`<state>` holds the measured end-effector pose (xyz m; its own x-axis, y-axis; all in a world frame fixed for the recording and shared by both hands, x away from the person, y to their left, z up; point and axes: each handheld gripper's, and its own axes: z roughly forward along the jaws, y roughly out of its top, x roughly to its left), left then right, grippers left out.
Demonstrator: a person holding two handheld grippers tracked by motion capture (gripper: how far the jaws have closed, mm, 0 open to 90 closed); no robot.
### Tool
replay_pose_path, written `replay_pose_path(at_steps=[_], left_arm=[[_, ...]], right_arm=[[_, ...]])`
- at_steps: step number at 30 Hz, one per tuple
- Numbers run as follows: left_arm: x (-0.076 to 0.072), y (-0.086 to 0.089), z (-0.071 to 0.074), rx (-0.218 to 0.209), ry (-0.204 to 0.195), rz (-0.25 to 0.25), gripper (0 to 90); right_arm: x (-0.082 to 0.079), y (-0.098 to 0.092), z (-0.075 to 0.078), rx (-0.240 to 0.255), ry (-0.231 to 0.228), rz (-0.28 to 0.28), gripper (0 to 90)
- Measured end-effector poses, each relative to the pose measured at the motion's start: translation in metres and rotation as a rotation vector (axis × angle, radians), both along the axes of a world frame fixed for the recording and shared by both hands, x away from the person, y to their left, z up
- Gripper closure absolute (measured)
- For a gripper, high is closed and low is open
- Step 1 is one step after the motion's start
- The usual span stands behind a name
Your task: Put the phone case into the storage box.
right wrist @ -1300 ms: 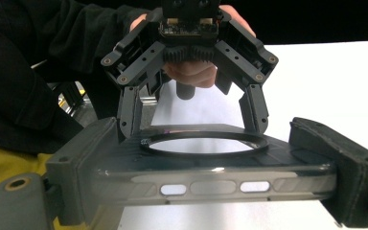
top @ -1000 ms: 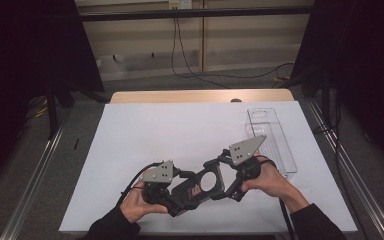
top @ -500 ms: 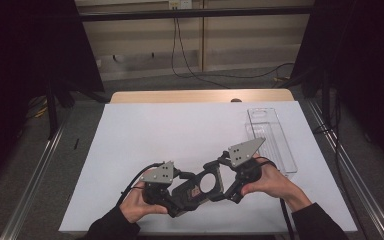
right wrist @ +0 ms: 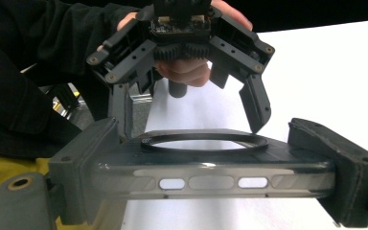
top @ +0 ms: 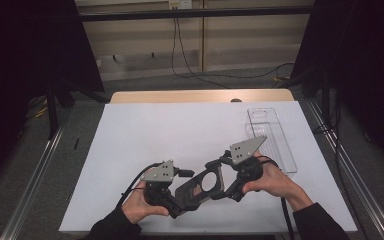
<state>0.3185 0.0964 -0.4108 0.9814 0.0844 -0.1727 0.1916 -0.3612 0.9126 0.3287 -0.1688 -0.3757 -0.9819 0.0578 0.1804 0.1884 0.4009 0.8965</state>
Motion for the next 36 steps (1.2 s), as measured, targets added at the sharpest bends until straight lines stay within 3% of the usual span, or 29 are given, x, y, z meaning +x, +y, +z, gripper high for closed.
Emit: replay_pose_path(at_steps=[6, 10, 14, 22, 28, 32, 36], left_arm=[[0.000, 0.006, 0.003, -0.018, -0.003, 0.044, 1.6], [0.001, 0.010, 0.003, 0.004, 0.000, 0.100, 2.2], [0.001, 0.017, 0.002, 0.009, 0.017, 0.122, 2.0], [-0.001, 0.028, 0.005, -0.008, -0.013, 0.261, 3.5], [-0.003, 0.039, 0.003, -0.027, -0.044, 0.348, 3.9], [-0.010, 0.044, 0.003, -0.033, -0.076, 0.393, 3.6], [-0.012, 0.051, 0.001, -0.033, -0.082, 0.420, 3.2]], right_arm=[[0.004, -0.010, 0.001, 0.010, 0.001, -0.057, 11.6], [0.005, -0.014, 0.003, -0.002, -0.005, -0.094, 11.6], [0.007, -0.019, 0.005, 0.003, -0.004, -0.131, 11.6], [0.007, -0.028, 0.014, 0.017, -0.013, -0.207, 11.5], [0.008, -0.032, 0.014, 0.000, -0.016, -0.251, 11.5], [0.009, -0.034, 0.013, 0.001, -0.008, -0.281, 11.5], [0.011, -0.041, 0.015, 0.002, -0.002, -0.330, 11.5]])
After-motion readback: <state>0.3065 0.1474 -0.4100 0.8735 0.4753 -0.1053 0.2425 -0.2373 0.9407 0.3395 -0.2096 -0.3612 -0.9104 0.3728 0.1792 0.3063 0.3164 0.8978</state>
